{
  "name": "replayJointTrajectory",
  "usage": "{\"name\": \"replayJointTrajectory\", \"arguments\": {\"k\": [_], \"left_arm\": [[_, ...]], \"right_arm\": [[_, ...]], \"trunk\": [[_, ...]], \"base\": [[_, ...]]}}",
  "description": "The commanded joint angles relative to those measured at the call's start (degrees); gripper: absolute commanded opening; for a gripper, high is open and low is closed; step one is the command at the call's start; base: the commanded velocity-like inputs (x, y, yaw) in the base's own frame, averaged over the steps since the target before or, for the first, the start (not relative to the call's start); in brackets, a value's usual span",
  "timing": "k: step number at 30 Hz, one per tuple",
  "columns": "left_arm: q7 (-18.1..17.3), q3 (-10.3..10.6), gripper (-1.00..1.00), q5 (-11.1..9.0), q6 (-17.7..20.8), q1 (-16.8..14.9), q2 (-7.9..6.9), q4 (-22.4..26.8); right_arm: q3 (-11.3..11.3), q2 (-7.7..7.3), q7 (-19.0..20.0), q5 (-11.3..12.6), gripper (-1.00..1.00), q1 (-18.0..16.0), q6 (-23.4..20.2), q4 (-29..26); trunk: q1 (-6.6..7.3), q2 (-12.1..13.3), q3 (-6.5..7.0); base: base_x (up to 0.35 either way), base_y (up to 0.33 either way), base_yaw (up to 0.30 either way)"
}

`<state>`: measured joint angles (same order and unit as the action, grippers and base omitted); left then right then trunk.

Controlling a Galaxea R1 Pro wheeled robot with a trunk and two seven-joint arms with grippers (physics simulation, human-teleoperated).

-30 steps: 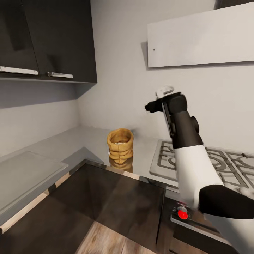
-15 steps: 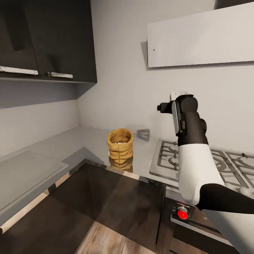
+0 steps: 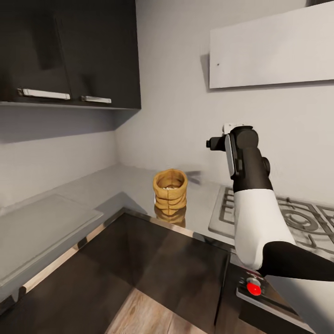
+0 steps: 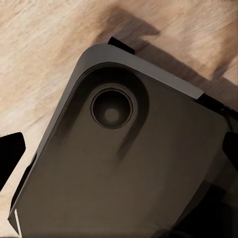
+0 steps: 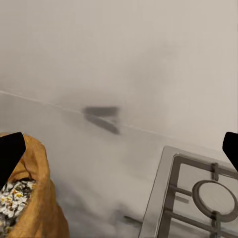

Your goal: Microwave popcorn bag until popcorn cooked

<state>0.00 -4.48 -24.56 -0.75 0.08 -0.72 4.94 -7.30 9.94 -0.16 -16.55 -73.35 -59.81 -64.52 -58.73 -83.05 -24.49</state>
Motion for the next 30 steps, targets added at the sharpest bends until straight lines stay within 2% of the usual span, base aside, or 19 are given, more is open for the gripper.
{"name": "replayJointTrajectory", "arguments": {"k": [1, 9, 11, 14, 16, 19, 30], "left_arm": [[0.0, -0.4, 1.0, 0.2, 0.0, 0.0, 0.02, 0.1], [0.0, -0.5, 1.0, 0.2, 0.0, 0.0, 0.02, 0.1], [0.0, -0.6, 1.0, -0.1, 0.0, 0.0, -0.05, 0.1], [0.0, -0.7, 1.0, -0.2, 0.0, 0.0, -0.07, 0.1], [0.0, -0.7, 1.0, -0.2, 0.0, 0.0, -0.07, 0.0], [0.0, -0.7, 1.0, -0.2, 0.0, 0.0, -0.07, 0.1], [0.0, -0.7, 1.0, -0.2, 0.0, 0.0, -0.07, 0.1]], "right_arm": [[-0.1, 0.05, 0.0, 0.0, 1.0, -0.1, -0.2, 0.0], [-0.3, 0.05, -0.1, -0.1, 1.0, 0.0, -0.2, 3.0], [-2.0, 0.05, -0.6, -0.1, 1.0, 0.0, -0.2, 4.6], [-5.9, 0.05, -4.3, 0.0, 1.0, 0.0, -0.2, 8.6], [-6.8, 0.05, -6.8, 0.2, 1.0, 0.0, -0.2, 10.5], [-7.2, 0.05, -8.1, 0.6, 1.0, 0.0, -0.2, 11.3], [-7.6, 0.05, -8.5, 0.6, 1.0, -0.1, -0.2, 11.2]], "trunk": [[0.0, 0.0, -0.06], [0.0, 0.0, -0.06], [0.0, 0.0, -0.06], [0.0, 0.0, -0.06], [0.0, 0.0, -0.06], [0.0, 0.0, -0.06], [0.0, 0.0, -0.06]], "base": [[0.0, 0.0, 0.299], [0.0, 0.0, 0.3], [0.0, 0.0, 0.3], [0.0, 0.0, 0.3], [0.0, 0.0, 0.3], [0.0, 0.0, 0.3], [0.0, 0.0, 0.285]]}}
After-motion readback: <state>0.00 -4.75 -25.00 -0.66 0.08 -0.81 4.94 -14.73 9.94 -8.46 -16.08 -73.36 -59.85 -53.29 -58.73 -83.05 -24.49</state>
